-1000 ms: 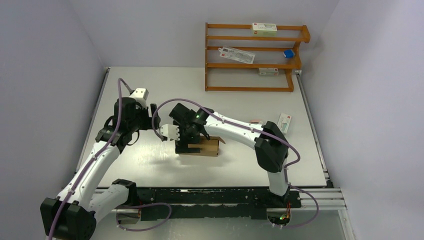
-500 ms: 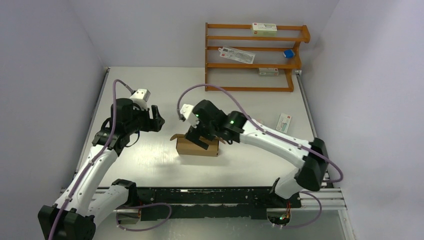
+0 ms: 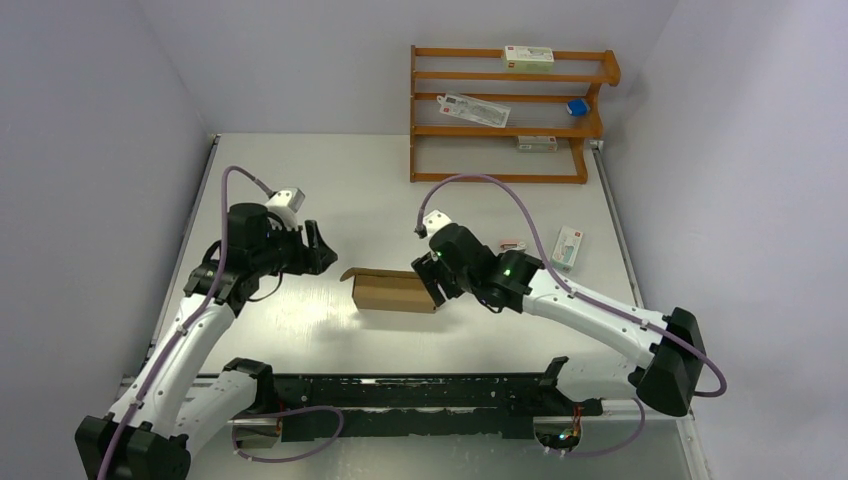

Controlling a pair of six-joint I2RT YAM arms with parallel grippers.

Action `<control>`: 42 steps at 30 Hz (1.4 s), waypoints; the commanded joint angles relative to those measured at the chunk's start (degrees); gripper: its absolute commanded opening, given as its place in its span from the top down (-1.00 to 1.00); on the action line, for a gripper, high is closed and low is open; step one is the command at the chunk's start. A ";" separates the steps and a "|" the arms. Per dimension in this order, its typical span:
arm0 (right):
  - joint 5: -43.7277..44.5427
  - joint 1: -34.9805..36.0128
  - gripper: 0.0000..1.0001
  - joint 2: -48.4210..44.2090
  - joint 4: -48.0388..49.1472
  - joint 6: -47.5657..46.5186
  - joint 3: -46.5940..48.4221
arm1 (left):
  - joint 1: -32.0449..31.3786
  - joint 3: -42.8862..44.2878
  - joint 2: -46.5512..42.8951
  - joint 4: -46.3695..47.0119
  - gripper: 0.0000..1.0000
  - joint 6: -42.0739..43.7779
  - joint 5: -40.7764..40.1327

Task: Fold the paper box

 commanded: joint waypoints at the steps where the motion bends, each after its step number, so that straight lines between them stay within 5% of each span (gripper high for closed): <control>1: 0.50 -0.53 -0.35 -0.78 3.98 3.57 -2.30 | -0.66 -1.45 0.98 0.33 -0.33 -1.61 4.06; 26: -0.77 -2.91 0.60 1.60 7.31 1.96 -5.15 | -15.31 1.40 9.09 -0.36 -0.09 0.02 -10.20; 42: -2.13 -3.17 0.76 1.88 7.74 2.24 -6.02 | -15.64 1.44 12.60 0.92 0.23 0.32 -8.63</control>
